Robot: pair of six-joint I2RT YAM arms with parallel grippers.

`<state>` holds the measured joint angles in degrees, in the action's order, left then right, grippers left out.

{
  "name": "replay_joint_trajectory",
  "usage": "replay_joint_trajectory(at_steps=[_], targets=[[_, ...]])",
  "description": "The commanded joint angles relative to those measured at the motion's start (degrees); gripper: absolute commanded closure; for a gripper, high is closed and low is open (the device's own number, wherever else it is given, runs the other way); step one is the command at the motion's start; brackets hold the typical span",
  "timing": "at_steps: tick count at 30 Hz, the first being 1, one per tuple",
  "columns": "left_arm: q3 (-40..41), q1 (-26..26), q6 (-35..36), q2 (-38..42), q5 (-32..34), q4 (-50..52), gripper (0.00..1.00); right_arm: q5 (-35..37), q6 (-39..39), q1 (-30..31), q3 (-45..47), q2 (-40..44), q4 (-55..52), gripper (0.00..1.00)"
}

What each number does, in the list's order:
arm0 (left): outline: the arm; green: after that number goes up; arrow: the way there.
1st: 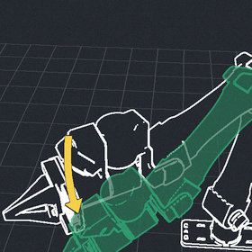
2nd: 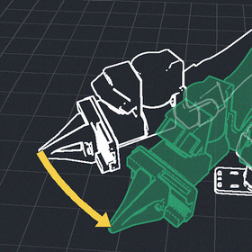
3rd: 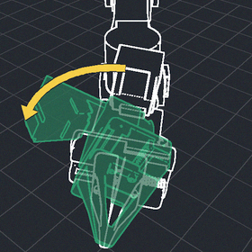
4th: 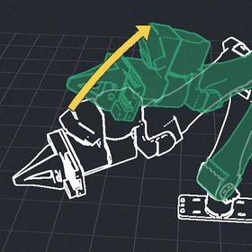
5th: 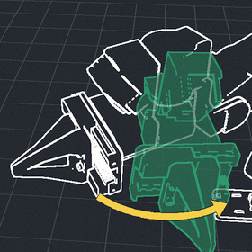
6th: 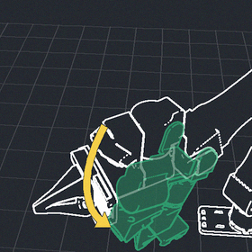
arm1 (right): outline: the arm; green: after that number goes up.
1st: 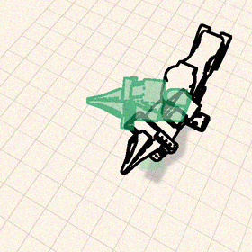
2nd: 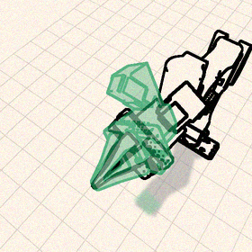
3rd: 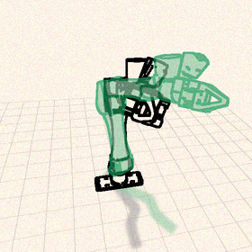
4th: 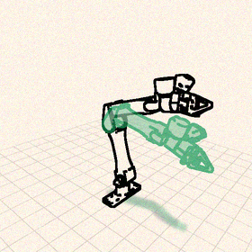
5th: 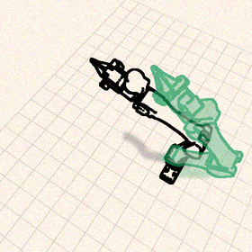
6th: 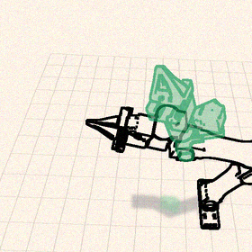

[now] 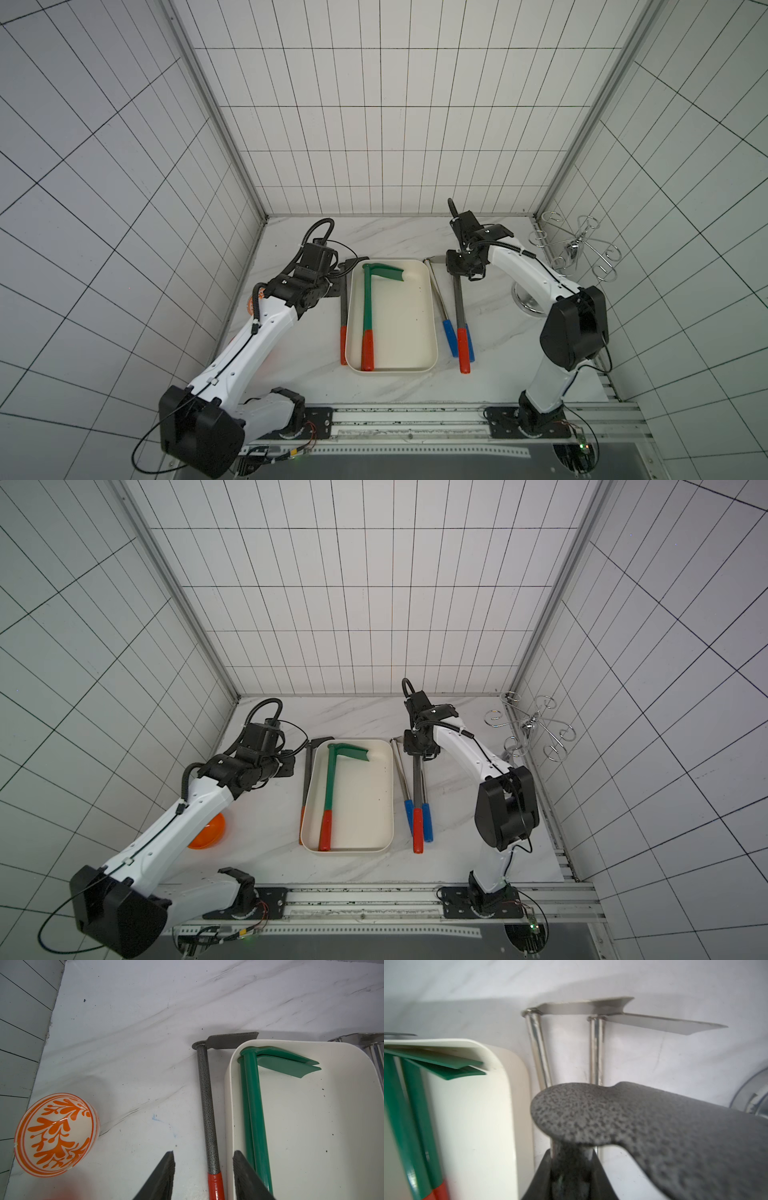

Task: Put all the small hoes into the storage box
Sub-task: Pick up the hoe from the center of the board, then place the hoe in the storage box.

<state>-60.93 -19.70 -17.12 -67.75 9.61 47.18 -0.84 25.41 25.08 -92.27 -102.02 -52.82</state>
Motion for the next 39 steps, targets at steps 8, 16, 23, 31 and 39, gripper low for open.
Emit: replay_joint_trajectory(at_steps=[8,16,23,31,39], targets=[[0.28,0.28,-1.26,2.24,1.84,-0.76,0.52,-5.73,9.92,9.38,-18.99,-4.36,1.92,1.0],[0.67,0.34,-1.15,3.21,3.2,-1.14,0.52,-5.85,13.23,14.36,-26.93,-13.51,4.83,1.0],[1.51,0.37,-0.47,4.46,3.74,-1.83,0.52,-7.41,14.84,15.41,-28.0,-17.87,8.29,1.0],[1.47,0.52,-0.42,4.05,3.65,-2.0,0.52,-10.43,16.48,16.29,-28.23,-20.36,11.71,1.0],[2.03,0.63,-0.28,4.3,3.66,-2.18,0.52,-13.2,16.79,16.49,-28.73,-22.42,13.87,1.0]])
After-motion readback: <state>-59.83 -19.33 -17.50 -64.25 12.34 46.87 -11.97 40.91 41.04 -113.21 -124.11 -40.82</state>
